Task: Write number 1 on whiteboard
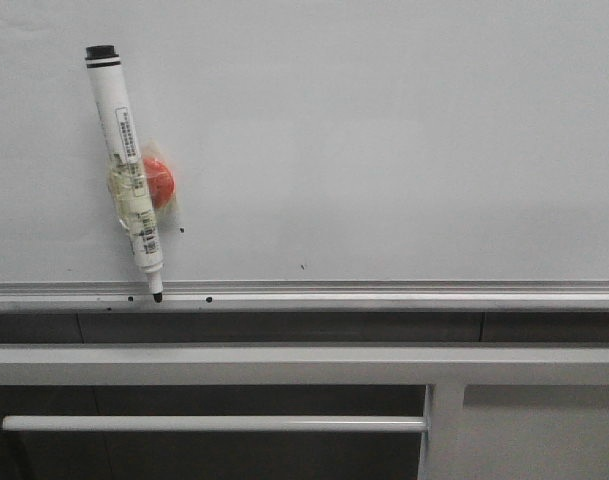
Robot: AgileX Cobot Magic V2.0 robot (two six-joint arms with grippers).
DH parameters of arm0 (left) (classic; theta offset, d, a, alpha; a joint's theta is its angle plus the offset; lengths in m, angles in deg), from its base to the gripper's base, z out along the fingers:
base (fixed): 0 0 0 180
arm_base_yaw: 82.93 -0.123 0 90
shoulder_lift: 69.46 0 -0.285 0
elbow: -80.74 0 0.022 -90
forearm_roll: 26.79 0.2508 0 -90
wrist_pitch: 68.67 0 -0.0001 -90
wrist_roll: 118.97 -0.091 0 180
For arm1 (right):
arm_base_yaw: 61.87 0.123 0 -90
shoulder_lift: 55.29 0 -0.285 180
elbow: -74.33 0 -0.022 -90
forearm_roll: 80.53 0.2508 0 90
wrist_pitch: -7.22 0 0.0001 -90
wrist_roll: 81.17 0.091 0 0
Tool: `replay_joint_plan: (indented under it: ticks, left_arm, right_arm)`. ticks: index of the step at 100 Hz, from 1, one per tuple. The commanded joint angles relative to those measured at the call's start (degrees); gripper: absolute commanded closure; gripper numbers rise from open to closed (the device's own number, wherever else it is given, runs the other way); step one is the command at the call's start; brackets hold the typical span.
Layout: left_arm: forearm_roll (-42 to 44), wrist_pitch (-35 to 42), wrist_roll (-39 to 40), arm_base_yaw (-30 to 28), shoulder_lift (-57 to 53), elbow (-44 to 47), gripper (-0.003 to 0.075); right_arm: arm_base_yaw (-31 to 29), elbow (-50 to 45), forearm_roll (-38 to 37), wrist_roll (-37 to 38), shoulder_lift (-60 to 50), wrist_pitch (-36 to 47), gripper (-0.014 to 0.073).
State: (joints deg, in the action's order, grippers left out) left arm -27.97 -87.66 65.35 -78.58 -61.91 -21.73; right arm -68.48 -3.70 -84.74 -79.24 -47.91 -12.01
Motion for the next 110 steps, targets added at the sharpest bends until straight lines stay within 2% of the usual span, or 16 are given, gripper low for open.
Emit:
replay_joint_plan:
  ticks: [1,30,54,71,93,110]
  left_arm:
    - [-0.44,3.41,0.44,-0.1,-1.29,0.33,0.0741]
    - [-0.18,3.75,0.44,-0.1,-1.29,0.33,0.0741]
    - [-0.32,16.59,0.44,-0.1,-1.29,0.33,0.0741]
    - [-0.32,18.62,0.44,-0.1,-1.29,0.33,0.0741]
    - [-0.32,21.38,0.44,-0.1,-1.29,0.33,0.0741]
    - [-0.19,23.79,0.44,-0.1,-1.29,0.33,0.0741]
  right_arm:
    - [-0.22,-1.45,0.17,-0.31,-1.04,0.5,0.0657]
    - [-0.22,-1.45,0.17,-0.31,-1.04,0.5,0.0657]
    - [-0.22,-1.45,0.17,-0.31,-1.04,0.5,0.0657]
    - [-0.22,-1.45,-0.33,-0.31,-1.04,1.05,0.0657]
    - [-0.22,-1.45,-0.33,-0.31,-1.04,16.05,0.0657]
    - [-0.22,-1.45,-0.33,-0.31,-1.04,18.84,0.0657]
